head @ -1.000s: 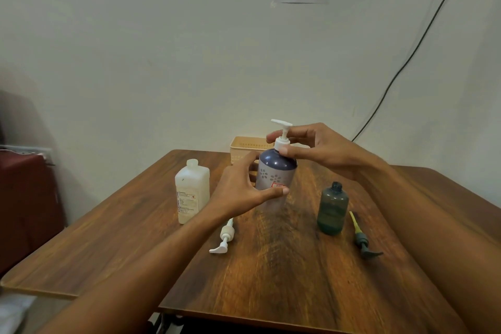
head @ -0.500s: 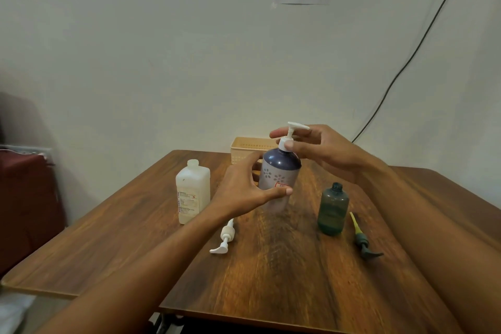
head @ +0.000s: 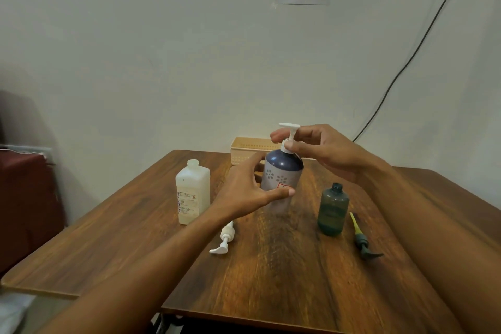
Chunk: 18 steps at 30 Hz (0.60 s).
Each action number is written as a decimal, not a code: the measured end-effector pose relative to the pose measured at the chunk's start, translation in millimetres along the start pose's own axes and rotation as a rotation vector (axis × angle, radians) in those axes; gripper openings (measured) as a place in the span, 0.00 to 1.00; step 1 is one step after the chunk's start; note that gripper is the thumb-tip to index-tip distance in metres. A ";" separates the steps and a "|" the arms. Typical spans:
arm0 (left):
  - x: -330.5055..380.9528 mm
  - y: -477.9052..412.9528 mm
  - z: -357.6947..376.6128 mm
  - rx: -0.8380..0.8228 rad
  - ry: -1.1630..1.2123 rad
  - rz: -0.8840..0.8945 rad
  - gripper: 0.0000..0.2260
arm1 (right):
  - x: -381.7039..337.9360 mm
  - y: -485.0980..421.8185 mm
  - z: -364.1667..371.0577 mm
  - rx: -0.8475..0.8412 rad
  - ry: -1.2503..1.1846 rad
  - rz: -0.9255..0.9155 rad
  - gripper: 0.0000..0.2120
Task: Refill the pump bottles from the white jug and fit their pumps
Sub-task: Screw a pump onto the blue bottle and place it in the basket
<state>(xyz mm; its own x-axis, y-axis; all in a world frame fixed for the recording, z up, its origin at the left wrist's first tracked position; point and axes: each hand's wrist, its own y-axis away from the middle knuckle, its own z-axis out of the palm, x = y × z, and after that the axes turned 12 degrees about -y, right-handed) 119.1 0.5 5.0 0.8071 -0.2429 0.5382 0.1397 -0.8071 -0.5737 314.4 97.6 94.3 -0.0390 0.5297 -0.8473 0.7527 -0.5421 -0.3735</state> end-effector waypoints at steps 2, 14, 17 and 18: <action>0.2 0.1 -0.4 0.004 0.002 0.005 0.39 | 0.0 -2.3 0.9 0.059 0.073 -0.039 0.16; 0.4 1.0 -1.1 -0.004 0.000 -0.008 0.39 | 4.3 0.0 -5.4 -0.057 -0.026 0.045 0.19; 2.5 1.2 -0.8 0.000 0.001 0.005 0.39 | 3.7 -2.4 -4.0 0.058 0.059 -0.044 0.15; 3.0 1.6 -0.6 0.003 0.002 0.009 0.39 | 5.5 -3.8 -2.4 0.096 0.079 -0.064 0.14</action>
<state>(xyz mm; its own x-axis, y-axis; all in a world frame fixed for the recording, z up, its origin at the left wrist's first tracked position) 121.4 -1.9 6.0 0.8073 -0.2507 0.5342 0.1347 -0.8031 -0.5804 312.9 104.1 92.0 -0.0300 0.6125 -0.7899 0.6835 -0.5641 -0.4633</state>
